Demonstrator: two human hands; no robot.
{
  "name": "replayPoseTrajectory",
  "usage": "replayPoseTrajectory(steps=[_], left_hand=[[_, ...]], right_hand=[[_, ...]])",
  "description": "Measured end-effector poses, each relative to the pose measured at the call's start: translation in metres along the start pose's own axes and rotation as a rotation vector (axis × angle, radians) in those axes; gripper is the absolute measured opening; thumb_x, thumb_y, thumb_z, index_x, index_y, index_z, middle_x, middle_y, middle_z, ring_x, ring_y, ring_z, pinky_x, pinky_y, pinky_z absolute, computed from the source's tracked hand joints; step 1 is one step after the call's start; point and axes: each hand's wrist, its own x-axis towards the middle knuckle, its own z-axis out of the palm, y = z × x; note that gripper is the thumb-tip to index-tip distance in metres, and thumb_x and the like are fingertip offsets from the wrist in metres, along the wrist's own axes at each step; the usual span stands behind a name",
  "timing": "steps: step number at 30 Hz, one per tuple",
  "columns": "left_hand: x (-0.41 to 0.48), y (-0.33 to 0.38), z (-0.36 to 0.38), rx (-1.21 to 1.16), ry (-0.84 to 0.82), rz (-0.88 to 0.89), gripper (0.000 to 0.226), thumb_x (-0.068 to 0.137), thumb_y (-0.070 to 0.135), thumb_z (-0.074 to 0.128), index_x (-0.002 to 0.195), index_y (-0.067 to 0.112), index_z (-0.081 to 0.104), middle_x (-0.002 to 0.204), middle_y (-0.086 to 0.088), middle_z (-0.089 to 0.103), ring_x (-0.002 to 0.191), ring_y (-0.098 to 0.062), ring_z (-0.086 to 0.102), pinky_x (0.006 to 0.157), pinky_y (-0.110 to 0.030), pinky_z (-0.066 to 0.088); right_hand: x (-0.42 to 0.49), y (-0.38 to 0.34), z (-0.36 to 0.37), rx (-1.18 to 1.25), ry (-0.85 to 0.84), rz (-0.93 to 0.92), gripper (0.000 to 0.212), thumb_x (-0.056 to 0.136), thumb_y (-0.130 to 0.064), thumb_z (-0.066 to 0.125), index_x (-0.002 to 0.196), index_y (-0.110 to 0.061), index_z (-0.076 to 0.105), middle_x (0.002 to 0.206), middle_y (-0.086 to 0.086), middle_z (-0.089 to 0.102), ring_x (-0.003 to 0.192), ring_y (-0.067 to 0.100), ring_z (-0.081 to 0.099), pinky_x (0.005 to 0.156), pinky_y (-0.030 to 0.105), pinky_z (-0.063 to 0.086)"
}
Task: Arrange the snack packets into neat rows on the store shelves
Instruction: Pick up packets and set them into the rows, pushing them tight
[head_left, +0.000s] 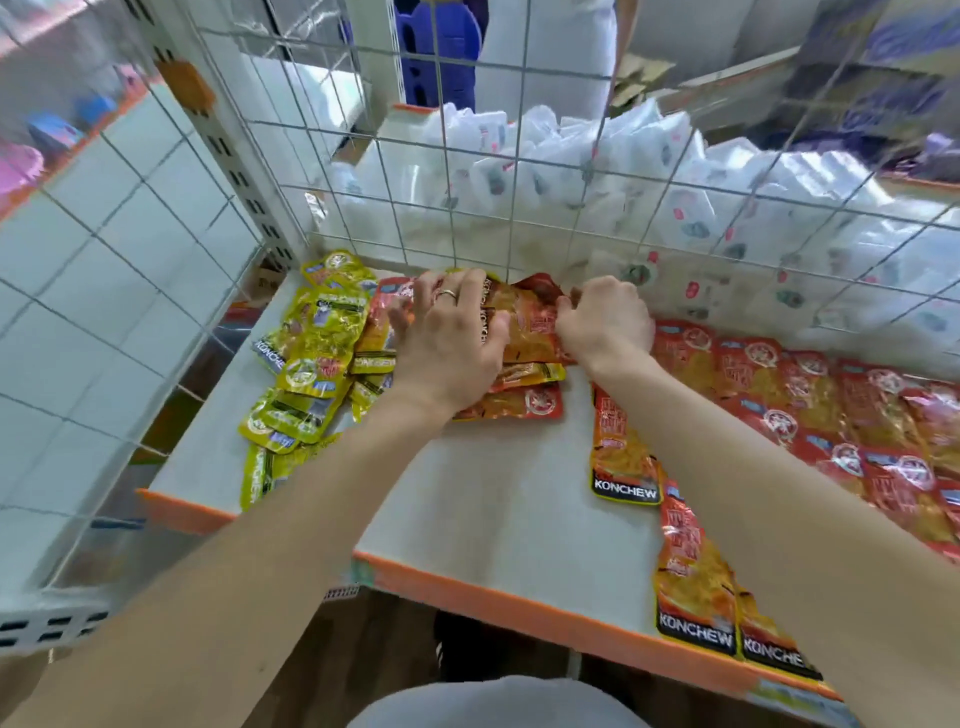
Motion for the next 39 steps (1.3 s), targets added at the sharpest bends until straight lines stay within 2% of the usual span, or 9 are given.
replayPoseTrajectory(steps=[8, 12, 17, 20, 23, 26, 29, 33, 39], left_hand=[[0.019, -0.016, 0.018, -0.032, -0.047, 0.038, 0.051, 0.099, 0.045, 0.046, 0.144, 0.020, 0.044, 0.146, -0.001, 0.050, 0.138, -0.022, 0.026, 0.110, -0.050, 0.021], [0.024, -0.015, 0.021, 0.082, -0.098, 0.050, 0.065, 0.094, 0.064, 0.044, 0.147, 0.027, 0.041, 0.155, -0.001, 0.036, 0.140, -0.027, 0.027, 0.109, -0.054, 0.022], [0.021, -0.016, 0.017, 0.115, -0.154, 0.079, 0.059, 0.094, 0.065, 0.045, 0.145, 0.035, 0.044, 0.156, 0.002, 0.033, 0.142, -0.027, 0.022, 0.111, -0.055, 0.017], [0.010, -0.018, 0.009, 0.090, -0.144, 0.111, 0.052, 0.094, 0.057, 0.053, 0.141, 0.034, 0.052, 0.156, 0.007, 0.037, 0.142, -0.024, 0.025, 0.111, -0.052, 0.016], [-0.005, -0.017, 0.004, 0.010, -0.066, 0.071, 0.047, 0.091, 0.049, 0.063, 0.133, 0.027, 0.062, 0.150, 0.008, 0.046, 0.140, -0.020, 0.032, 0.108, -0.045, 0.018], [-0.020, -0.013, -0.001, -0.151, 0.013, -0.059, 0.043, 0.084, 0.043, 0.071, 0.115, 0.014, 0.074, 0.135, 0.000, 0.062, 0.128, -0.022, 0.049, 0.104, -0.040, 0.027], [-0.036, -0.009, -0.011, -0.309, 0.101, -0.197, 0.039, 0.080, 0.037, 0.069, 0.101, 0.006, 0.078, 0.120, -0.005, 0.068, 0.112, -0.025, 0.062, 0.100, -0.039, 0.044], [-0.057, -0.008, -0.027, -0.469, 0.209, -0.457, 0.023, 0.088, 0.015, 0.073, 0.105, 0.000, 0.075, 0.126, -0.007, 0.064, 0.116, -0.018, 0.059, 0.096, -0.017, 0.038], [-0.097, -0.004, -0.053, -0.508, 0.364, -0.789, 0.013, 0.086, 0.020, 0.075, 0.090, 0.008, 0.078, 0.085, 0.000, 0.069, 0.094, -0.019, 0.068, 0.074, -0.022, 0.042]], right_hand=[[0.019, 0.010, 0.024, -0.050, 0.095, -0.056, 0.026, 0.096, -0.033, 0.059, 0.105, -0.016, 0.076, 0.097, 0.015, 0.072, 0.092, 0.038, 0.066, 0.065, 0.031, 0.041], [0.007, 0.017, 0.020, 0.139, 0.305, -0.219, 0.022, 0.093, -0.027, 0.063, 0.104, -0.016, 0.077, 0.096, 0.010, 0.076, 0.090, 0.035, 0.069, 0.070, 0.037, 0.053], [-0.011, 0.027, -0.004, 0.459, 0.412, -0.256, 0.019, 0.091, -0.025, 0.071, 0.106, -0.015, 0.078, 0.090, -0.003, 0.072, 0.076, 0.005, 0.062, 0.073, 0.023, 0.051], [-0.023, 0.022, -0.023, 0.783, 0.350, -0.140, 0.014, 0.088, -0.021, 0.075, 0.102, -0.023, 0.074, 0.085, -0.007, 0.058, 0.071, 0.000, 0.049, 0.071, 0.016, 0.044], [-0.035, 0.018, -0.037, 1.030, 0.202, 0.019, 0.002, 0.091, -0.020, 0.072, 0.092, -0.020, 0.073, 0.088, -0.007, 0.067, 0.074, 0.003, 0.060, 0.069, 0.017, 0.048], [-0.044, 0.021, -0.044, 1.224, 0.053, 0.145, 0.013, 0.095, -0.018, 0.066, 0.083, -0.021, 0.069, 0.077, -0.008, 0.071, 0.069, 0.006, 0.063, 0.064, 0.022, 0.050], [-0.054, 0.028, -0.046, 1.236, -0.064, 0.192, 0.012, 0.097, -0.019, 0.064, 0.086, -0.018, 0.067, 0.083, 0.002, 0.070, 0.073, 0.018, 0.062, 0.061, 0.030, 0.052], [-0.073, 0.039, -0.041, 1.213, -0.153, 0.201, 0.009, 0.096, -0.024, 0.065, 0.089, -0.019, 0.067, 0.081, 0.006, 0.064, 0.072, 0.022, 0.055, 0.066, 0.035, 0.049], [-0.102, 0.052, -0.043, 1.168, -0.295, 0.174, 0.007, 0.093, -0.019, 0.070, 0.093, -0.021, 0.063, 0.080, -0.002, 0.066, 0.057, 0.006, 0.059, 0.051, 0.023, 0.051]])
